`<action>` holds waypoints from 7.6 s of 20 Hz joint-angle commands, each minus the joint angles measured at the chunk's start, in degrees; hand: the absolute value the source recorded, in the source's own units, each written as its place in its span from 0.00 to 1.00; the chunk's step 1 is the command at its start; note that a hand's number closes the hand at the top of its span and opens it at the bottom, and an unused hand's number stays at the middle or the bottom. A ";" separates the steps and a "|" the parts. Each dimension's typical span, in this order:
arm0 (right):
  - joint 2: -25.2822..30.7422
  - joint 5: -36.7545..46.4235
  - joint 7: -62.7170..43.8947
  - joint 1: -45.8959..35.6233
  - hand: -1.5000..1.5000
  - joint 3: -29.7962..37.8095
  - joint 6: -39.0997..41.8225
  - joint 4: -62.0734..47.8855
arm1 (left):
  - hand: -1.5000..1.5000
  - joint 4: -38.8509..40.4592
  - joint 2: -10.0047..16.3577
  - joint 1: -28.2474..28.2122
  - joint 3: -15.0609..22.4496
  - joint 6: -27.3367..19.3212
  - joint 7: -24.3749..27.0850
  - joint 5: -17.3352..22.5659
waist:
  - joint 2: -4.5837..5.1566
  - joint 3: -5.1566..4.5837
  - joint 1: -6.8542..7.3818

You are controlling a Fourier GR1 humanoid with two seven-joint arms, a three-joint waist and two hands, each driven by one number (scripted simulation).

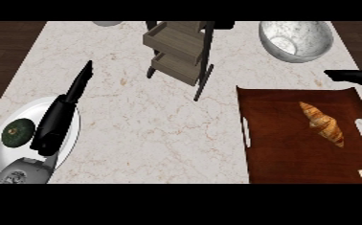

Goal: Pick the croissant from the tray and place it in the tiered basket

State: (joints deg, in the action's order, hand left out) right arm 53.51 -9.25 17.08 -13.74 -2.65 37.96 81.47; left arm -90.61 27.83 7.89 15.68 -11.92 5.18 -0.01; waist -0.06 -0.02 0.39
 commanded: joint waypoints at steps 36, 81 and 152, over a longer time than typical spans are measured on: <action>-6.09 56.20 -18.70 14.01 0.00 -6.79 -10.16 16.02 | 0.50 -2.50 -6.92 -2.50 -6.93 6.88 -0.61 -8.17 | 0.03 0.01 -0.44; -22.62 80.00 -2.01 -0.43 0.00 1.23 -24.47 -21.16 | 0.50 -5.14 -16.12 -3.40 -14.71 15.84 -1.35 -16.60 | 0.08 0.02 -0.26; -47.86 60.54 -67.72 -85.00 1.00 21.06 -24.34 -35.68 | 0.50 -5.89 -18.19 -1.48 -14.60 18.40 -3.04 -18.64 | 0.82 -0.13 2.34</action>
State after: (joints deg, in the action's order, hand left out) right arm 7.97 48.98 -51.36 -97.68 18.89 22.30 52.59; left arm -95.75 9.39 6.04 1.22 5.87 3.53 -18.85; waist 0.66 -0.15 2.48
